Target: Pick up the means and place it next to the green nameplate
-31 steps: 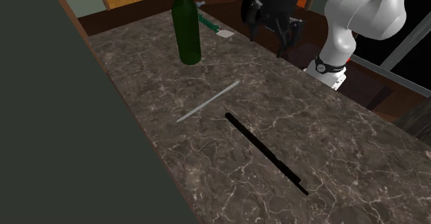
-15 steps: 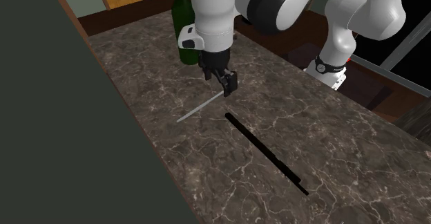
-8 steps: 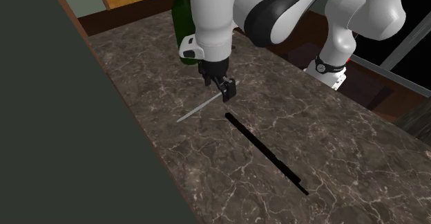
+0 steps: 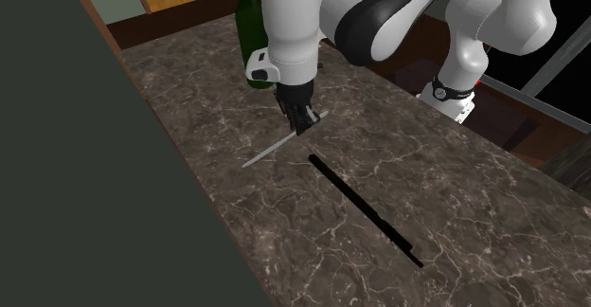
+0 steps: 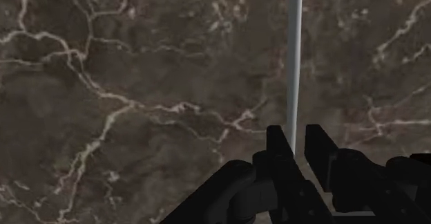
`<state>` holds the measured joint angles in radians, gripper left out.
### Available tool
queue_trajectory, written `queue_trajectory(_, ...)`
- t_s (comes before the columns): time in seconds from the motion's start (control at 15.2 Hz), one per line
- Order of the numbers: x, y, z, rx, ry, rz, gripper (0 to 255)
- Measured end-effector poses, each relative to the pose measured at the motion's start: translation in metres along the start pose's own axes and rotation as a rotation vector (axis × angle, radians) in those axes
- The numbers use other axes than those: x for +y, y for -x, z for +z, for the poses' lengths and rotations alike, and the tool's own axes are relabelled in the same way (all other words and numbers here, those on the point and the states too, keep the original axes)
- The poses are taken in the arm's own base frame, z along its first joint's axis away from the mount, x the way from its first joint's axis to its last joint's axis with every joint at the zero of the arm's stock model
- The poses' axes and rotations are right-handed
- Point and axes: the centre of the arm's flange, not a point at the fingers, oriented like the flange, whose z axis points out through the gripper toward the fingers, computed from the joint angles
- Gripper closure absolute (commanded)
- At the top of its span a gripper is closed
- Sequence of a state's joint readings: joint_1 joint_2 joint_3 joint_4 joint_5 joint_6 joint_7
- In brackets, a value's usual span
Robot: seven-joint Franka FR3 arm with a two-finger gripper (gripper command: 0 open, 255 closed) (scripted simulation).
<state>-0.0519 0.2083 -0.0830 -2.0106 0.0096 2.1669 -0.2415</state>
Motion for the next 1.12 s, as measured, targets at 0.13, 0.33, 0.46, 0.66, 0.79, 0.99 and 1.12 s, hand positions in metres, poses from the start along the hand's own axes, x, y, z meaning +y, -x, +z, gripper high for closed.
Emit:
queue_trajectory(0.13, 0.0, 0.0, 0.0, 0.0, 0.0, 0.0, 255)
queue_trajectory(0.33, 0.0, 0.0, 0.0, 0.0, 0.0, 0.0, 255)
queue_trajectory(0.46, 0.0, 0.0, 0.0, 0.0, 0.0, 0.0, 255)
queue_trajectory(0.66, 0.0, 0.001, -0.011, 0.0, 0.0, 0.0, 255)
queue_trajectory(0.79, 0.0, 0.001, -0.021, 0.0, 0.0, 0.0, 255)
queue_trajectory(0.99, 0.0, 0.002, -0.037, 0.0, 0.0, 0.0, 255)
queue_trajectory(1.12, 0.0, 0.003, -0.047, 0.0, 0.0, 0.0, 255)
